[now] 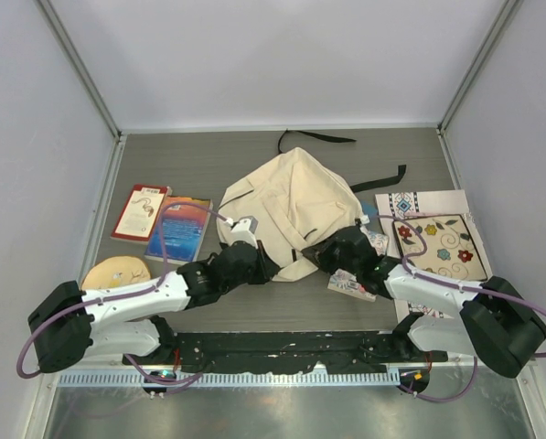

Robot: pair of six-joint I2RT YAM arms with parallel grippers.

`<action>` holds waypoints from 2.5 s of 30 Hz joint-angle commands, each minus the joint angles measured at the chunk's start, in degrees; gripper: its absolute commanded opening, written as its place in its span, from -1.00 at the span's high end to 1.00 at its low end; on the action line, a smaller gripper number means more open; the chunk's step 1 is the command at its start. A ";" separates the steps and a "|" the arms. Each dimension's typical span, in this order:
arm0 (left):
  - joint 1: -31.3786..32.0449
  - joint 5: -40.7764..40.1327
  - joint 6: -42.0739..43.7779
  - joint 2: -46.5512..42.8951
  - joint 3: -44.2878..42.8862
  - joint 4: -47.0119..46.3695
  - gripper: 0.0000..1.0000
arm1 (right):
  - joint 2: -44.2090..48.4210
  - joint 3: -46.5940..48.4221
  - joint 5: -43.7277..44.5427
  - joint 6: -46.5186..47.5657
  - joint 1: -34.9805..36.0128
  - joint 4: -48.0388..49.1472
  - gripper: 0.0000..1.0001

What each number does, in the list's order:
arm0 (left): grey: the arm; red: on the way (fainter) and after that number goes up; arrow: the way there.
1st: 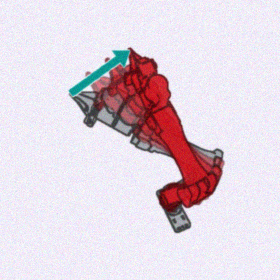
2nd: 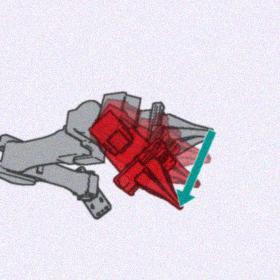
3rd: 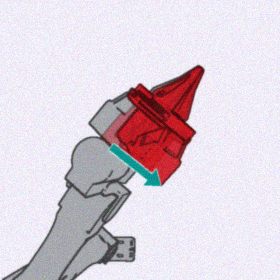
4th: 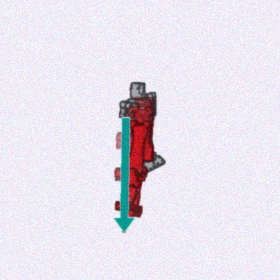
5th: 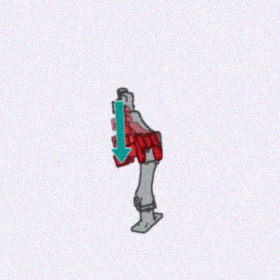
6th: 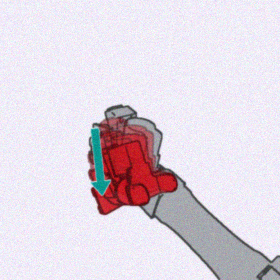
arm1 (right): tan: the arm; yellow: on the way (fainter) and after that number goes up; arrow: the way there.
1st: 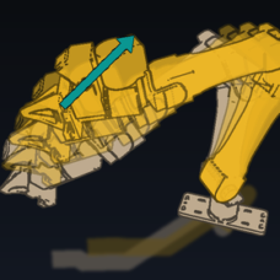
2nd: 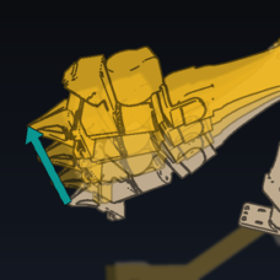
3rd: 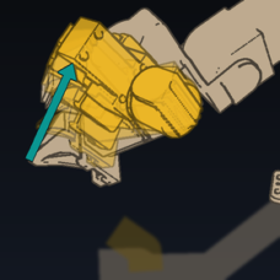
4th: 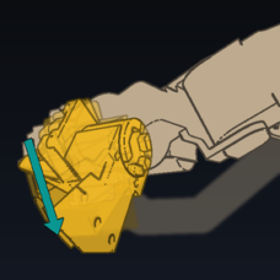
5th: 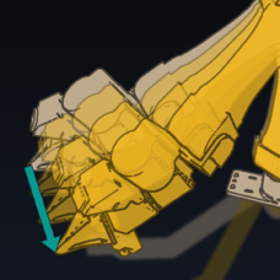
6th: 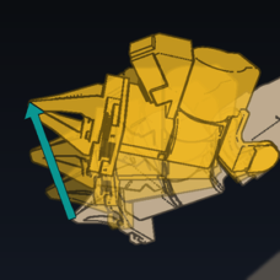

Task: Pack the student bag
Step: Unzip the student bag at the center of the board.

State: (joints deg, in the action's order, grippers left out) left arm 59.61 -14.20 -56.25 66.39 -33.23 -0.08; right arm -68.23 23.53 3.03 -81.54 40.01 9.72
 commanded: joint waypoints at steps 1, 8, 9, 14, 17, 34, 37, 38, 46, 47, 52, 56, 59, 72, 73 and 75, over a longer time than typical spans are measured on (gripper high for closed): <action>0.24 1.71 1.49 -2.76 -4.38 5.78 1.00 | -0.24 6.08 -2.04 2.17 0.42 -6.19 0.33; 0.15 1.63 3.95 -1.44 -8.51 8.16 1.00 | 1.25 7.05 -7.51 0.24 3.58 -7.77 -0.22; 0.15 1.19 4.74 -0.66 -8.78 8.08 1.00 | 1.60 7.40 -7.86 0.24 3.58 -9.17 -0.22; 0.15 -1.80 4.75 1.37 -10.18 8.78 1.00 | 4.15 6.97 -9.62 -2.48 3.58 -14.11 -0.22; 0.15 -2.41 4.74 2.34 -11.15 9.30 1.00 | 5.30 5.30 -9.09 -5.11 3.50 -13.94 -0.29; 0.15 -0.84 6.68 3.92 -13.53 9.13 1.00 | -3.39 6.26 -11.82 -15.58 3.41 -10.07 -0.32; 0.15 0.31 6.59 3.31 -12.47 7.64 1.00 | -6.29 8.02 -12.34 -15.49 3.23 -10.07 -0.32; 0.15 0.48 6.76 3.22 -12.38 7.29 1.00 | -6.74 8.28 -12.34 -15.58 3.15 -8.67 -0.28; 0.15 1.72 7.91 1.03 -10.98 6.31 1.00 | -10.17 7.23 -12.08 -16.81 2.79 -2.24 0.37; 0.15 1.45 7.91 0.93 -10.80 6.49 1.00 | -9.74 7.49 -11.73 -16.64 2.79 -2.42 0.43; 0.15 -1.44 7.21 0.76 -10.71 10.34 1.00 | -6.22 7.58 -6.13 -12.78 2.62 -6.89 0.80; -0.46 -6.01 5.72 0.50 -11.06 16.41 1.00 | -2.09 6.27 0.10 -7.69 2.01 -9.36 0.98; -1.78 -9.35 4.83 -1.08 -10.45 20.90 1.00 | -0.16 5.74 2.68 -4.26 0.95 -12.96 0.99; -11.70 -16.74 3.34 -11.37 -5.44 32.94 1.00 | 1.52 7.06 4.09 6.56 -3.01 -16.22 0.98; -12.41 -17.18 3.08 -11.37 -5.44 33.47 1.00 | 1.52 7.32 4.00 8.31 -3.09 -16.31 0.98; -13.73 -17.71 2.55 -11.28 -5.44 34.87 1.00 | 2.13 8.28 4.00 10.86 -3.10 -16.48 0.99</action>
State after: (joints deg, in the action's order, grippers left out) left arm 48.84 -25.08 -53.67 56.36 -39.13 26.35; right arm -67.92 29.63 0.34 -78.11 38.44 -4.40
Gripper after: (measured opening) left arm 0.010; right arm 0.052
